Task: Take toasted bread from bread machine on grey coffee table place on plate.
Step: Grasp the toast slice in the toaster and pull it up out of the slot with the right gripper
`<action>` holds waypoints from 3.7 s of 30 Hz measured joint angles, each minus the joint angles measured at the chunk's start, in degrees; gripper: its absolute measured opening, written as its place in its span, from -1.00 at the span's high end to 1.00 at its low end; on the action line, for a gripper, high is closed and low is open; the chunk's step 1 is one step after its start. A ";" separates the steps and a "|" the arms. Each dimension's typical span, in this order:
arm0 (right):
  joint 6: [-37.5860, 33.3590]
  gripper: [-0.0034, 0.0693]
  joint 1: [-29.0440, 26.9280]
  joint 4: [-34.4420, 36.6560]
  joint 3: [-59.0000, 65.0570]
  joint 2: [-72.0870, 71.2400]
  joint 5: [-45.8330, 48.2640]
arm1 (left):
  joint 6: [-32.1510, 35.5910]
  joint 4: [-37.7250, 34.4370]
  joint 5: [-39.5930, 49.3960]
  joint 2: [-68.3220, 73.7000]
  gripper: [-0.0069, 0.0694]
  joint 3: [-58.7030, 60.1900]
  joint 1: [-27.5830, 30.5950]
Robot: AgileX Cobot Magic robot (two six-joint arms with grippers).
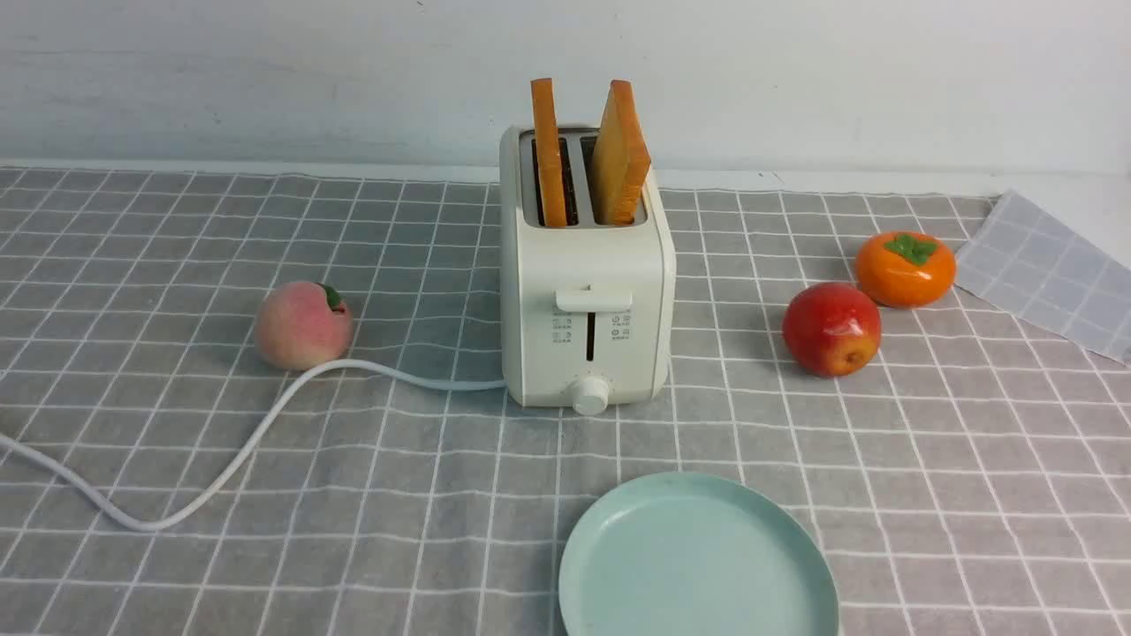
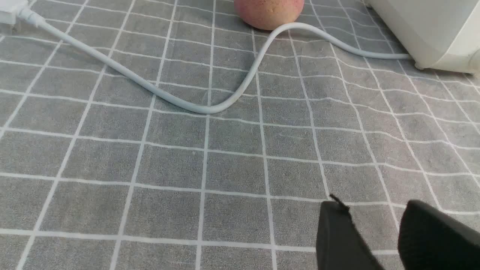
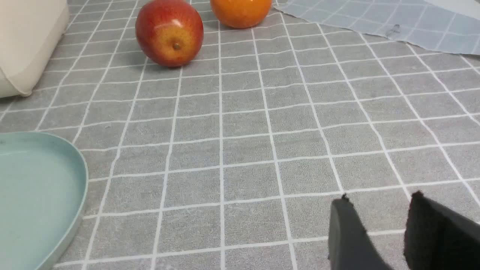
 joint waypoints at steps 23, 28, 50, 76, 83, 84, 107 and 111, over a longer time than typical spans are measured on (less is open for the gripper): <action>0.00 0.25 0.00 -3.38 0.67 0.00 -19.39 | 0.11 1.11 -13.57 0.00 0.19 0.00 0.00; 0.00 0.25 0.00 -5.70 0.67 0.00 -33.24 | 0.11 -0.54 -13.99 0.00 0.19 0.00 0.00; 12.15 0.25 0.00 -2.02 -18.16 7.05 -35.96 | -8.45 -13.41 -37.70 0.40 0.19 -6.51 0.00; -0.54 0.25 0.00 26.78 -62.01 71.17 24.54 | -6.09 -13.33 17.17 41.39 0.19 -52.29 0.00; -36.84 0.25 0.01 68.04 -63.53 82.13 21.07 | -6.03 -24.86 13.84 42.95 0.19 -45.91 0.00; -42.23 0.25 0.01 73.56 -63.84 83.05 20.88 | -6.03 -25.71 14.02 43.09 0.19 -45.64 0.00; -76.46 -0.76 10.97 98.48 -97.30 117.92 8.90 | -4.36 -28.08 22.95 45.25 0.19 -45.46 0.00; -76.53 -0.31 10.91 99.08 -97.65 119.39 8.60 | -4.36 -27.80 23.40 45.25 0.19 -45.46 0.00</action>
